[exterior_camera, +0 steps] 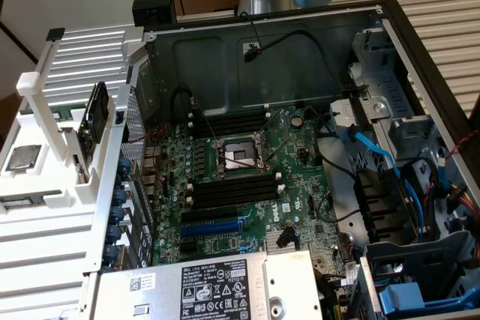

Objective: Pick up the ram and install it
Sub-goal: 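Reach for the ram, then pick up the ram and move it above insertion slot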

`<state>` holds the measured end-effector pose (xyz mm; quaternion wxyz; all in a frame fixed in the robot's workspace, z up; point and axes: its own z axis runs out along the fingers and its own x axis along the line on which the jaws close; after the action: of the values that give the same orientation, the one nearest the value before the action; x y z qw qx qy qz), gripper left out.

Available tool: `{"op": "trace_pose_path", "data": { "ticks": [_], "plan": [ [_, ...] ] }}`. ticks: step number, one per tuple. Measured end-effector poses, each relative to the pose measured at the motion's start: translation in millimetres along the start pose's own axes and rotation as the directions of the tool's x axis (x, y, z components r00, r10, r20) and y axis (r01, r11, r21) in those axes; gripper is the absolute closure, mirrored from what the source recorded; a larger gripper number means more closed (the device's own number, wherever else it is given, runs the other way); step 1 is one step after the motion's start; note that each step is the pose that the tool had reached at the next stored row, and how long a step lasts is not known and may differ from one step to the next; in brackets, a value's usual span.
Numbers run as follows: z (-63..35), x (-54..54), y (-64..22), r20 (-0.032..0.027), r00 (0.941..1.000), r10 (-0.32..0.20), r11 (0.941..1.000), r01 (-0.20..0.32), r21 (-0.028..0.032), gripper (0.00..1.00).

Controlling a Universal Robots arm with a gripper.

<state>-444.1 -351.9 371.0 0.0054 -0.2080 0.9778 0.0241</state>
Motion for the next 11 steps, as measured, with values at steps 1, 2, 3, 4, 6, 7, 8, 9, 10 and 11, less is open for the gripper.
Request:
{"op": "trace_pose_path", "data": {
  "ticks": [1, 2, 3, 4, 6, 7, 8, 9, 10, 11],
  "plan": [
    [0.0, 0.0, 0.0, -0.0010, 0.9998, -0.020, 0.9998, 0.020, -0.0003, 0.90],
    [0.0, 0.0, 0.0, -0.0018, 0.9993, -0.037, 0.9993, 0.037, -0.0006, 0.90],
    [0.0, 0.0, 0.0, -0.0027, 0.9984, -0.057, 0.9984, 0.057, -0.0010, 0.90],
    [0.0, 0.0, 0.0, -0.0035, 0.9972, -0.075, 0.9972, 0.075, -0.0013, 0.90],
    [0.1, 0.0, 0.0, -0.0052, 0.9937, -0.112, 0.9937, 0.112, -0.0019, 0.90],
    [0.1, 0.0, 0.0, -0.0061, 0.9916, -0.129, 0.9916, 0.129, -0.0022, 0.90],
    [0.1, 0.0, 0.0, -0.0070, 0.9891, -0.147, 0.9891, 0.147, -0.0025, 0.90],
    [0.1, 0.0, 0.0, -0.0079, 0.9863, -0.165, 0.9863, 0.165, -0.0027, 0.90],
    [0.1, 0.0, 0.0, -0.0089, 0.9829, -0.184, 0.9829, 0.184, -0.0031, 0.90],
    [0.1, 0.0, 0.0, -0.0106, 0.9755, -0.220, 0.9755, 0.220, -0.0037, 0.90]
  ]
}}
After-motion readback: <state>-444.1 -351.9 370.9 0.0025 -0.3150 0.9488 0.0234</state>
